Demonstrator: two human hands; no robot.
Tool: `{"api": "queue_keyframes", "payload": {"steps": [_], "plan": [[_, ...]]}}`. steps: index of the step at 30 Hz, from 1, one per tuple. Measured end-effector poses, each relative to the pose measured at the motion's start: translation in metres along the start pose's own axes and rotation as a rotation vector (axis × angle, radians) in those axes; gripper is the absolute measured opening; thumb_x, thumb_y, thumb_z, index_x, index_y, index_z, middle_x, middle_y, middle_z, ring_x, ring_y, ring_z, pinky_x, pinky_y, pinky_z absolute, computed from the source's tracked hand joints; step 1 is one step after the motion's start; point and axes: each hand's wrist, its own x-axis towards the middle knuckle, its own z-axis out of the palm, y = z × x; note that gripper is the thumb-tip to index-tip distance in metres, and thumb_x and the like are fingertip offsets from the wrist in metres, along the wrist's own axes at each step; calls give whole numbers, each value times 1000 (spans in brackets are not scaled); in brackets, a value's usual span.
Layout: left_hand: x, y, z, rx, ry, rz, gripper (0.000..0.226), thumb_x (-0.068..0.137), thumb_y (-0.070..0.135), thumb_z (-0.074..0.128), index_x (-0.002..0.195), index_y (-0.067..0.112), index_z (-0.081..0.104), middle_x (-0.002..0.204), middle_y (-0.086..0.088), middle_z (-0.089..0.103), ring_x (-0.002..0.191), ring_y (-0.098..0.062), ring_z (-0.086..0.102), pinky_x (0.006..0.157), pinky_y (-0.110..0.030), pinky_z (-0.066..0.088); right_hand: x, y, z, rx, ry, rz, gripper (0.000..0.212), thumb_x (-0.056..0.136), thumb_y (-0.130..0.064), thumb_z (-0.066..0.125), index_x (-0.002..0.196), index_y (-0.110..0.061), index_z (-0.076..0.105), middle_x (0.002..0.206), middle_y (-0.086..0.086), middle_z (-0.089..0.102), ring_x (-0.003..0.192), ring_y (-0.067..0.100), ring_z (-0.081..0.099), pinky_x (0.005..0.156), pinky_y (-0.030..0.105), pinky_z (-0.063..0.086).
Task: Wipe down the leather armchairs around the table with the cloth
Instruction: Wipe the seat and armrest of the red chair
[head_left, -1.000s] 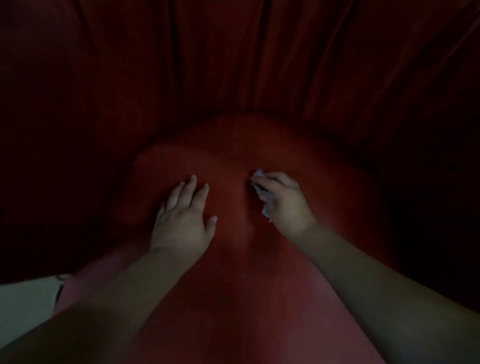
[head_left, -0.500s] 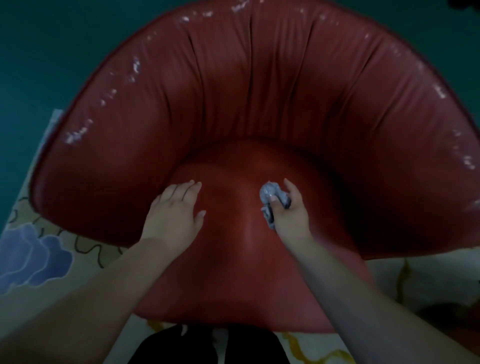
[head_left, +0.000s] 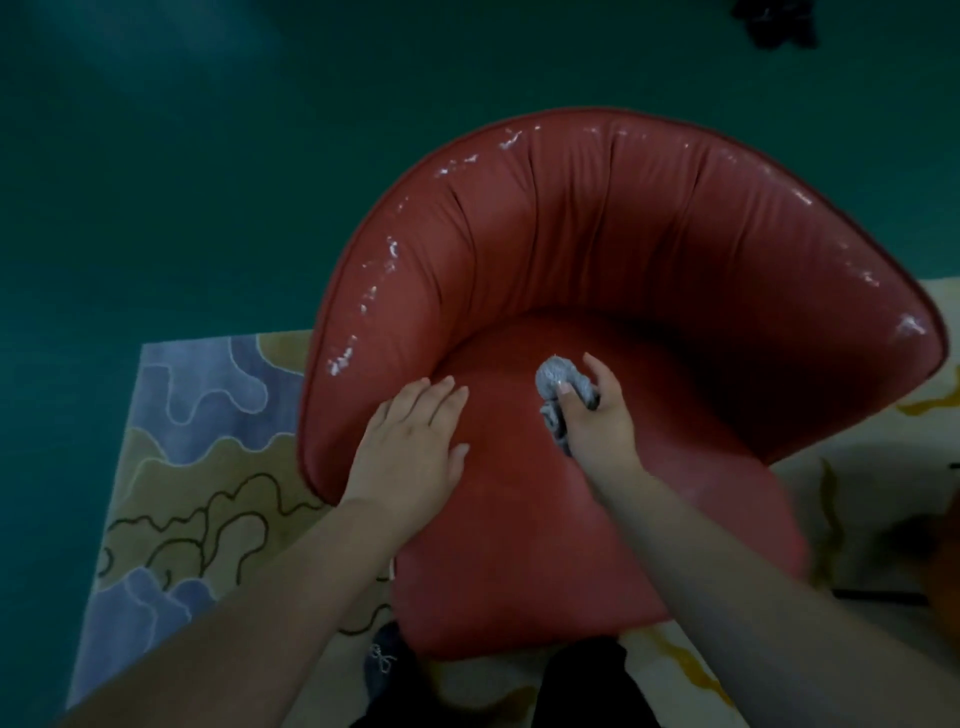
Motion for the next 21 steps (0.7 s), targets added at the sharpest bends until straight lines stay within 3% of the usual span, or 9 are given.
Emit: {"api": "queue_keyframes", "payload": {"steps": [5,10,17,21], "plan": [[-21,-55,-47,-49,95,70,55,85,26,65,137,14,50,142,-3,47,128,-26,42,105,-44,36,-47,-21,41,67,84,13,49,92,-27,58,137,-35,40,93,-21,57,70,-13,62,51,10,46],[-24,-105,-73,-178,113,-126,57,88,27,61,140,14,44,141,-4,45,128,-25,39,110,-40,29,-73,-36,58,80,101,11,48,93,-26,57,138,-32,40,91,-21,57,69,-19,58,47,4,42],[-4,-141,-74,-158,61,-75,71,86,35,66,146,14,34,146,-8,40,135,-25,33,110,-31,18,-65,-54,84,46,33,-2,46,93,-28,56,137,-32,41,96,-16,61,79,-1,63,66,19,51],[15,-156,-67,-387,-61,-194,73,90,40,60,150,19,24,143,-12,45,126,-26,45,97,-33,35,-62,-60,104,63,50,12,42,93,-29,56,134,-32,44,97,0,69,70,6,67,52,19,48]]}}
